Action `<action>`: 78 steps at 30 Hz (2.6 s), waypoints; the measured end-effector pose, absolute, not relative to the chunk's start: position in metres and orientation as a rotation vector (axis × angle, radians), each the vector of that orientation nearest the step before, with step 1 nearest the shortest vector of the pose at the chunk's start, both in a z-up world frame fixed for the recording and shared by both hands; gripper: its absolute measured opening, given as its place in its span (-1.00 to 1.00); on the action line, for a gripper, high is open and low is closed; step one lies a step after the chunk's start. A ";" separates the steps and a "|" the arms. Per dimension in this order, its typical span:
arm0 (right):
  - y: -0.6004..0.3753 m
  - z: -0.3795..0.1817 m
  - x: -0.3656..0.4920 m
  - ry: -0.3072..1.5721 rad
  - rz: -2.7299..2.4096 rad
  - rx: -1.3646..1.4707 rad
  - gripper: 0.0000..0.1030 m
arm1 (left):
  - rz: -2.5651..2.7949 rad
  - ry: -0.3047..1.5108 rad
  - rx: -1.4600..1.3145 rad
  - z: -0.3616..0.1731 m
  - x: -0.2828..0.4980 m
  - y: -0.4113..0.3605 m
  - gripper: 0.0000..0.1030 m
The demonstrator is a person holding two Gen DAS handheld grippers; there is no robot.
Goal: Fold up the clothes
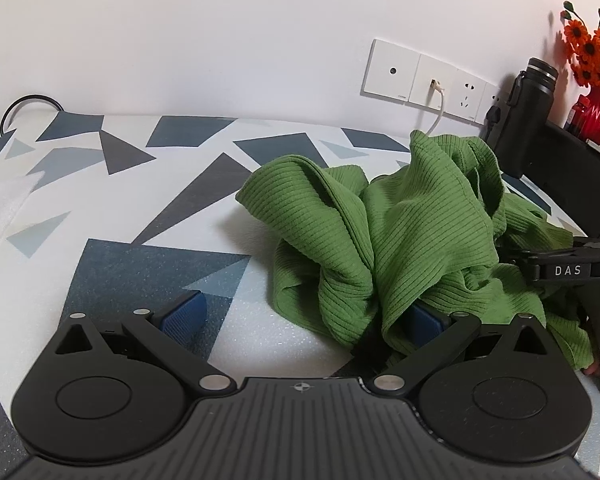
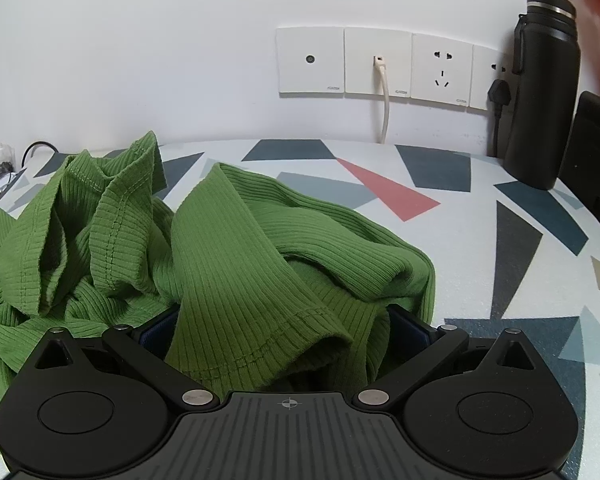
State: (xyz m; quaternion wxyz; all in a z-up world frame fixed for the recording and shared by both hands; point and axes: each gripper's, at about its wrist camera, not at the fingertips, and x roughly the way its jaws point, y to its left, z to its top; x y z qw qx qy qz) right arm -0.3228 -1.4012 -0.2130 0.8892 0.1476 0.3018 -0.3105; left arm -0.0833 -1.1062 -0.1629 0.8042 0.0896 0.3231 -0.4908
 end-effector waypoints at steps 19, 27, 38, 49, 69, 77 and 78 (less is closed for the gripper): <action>-1.404 -0.210 -0.320 0.663 -0.646 0.326 0.99 | -1.049 0.720 0.199 -0.163 -0.084 -1.107 1.00; -1.418 -0.202 -0.332 0.730 -0.510 0.345 0.99 | -1.003 0.733 0.267 -0.160 -0.093 -1.114 1.00; -1.429 -0.187 -0.407 0.658 -0.407 0.533 0.99 | -1.015 0.754 0.332 -0.159 -0.099 -1.115 1.00; -1.423 -0.152 -0.443 0.533 -0.412 0.402 0.68 | -1.008 0.774 0.359 -0.152 -0.099 -1.120 1.00; -1.388 -0.166 -0.357 0.653 -0.347 0.162 -0.70 | -1.159 0.247 0.596 -0.126 -0.176 -1.146 0.57; -1.425 -0.137 -0.416 0.488 -0.539 0.239 -0.88 | -1.079 0.319 0.413 -0.099 -0.134 -1.123 -0.89; -1.433 -0.135 -0.423 0.473 -0.579 0.247 -0.88 | -1.071 0.318 0.388 -0.095 -0.129 -1.116 -0.89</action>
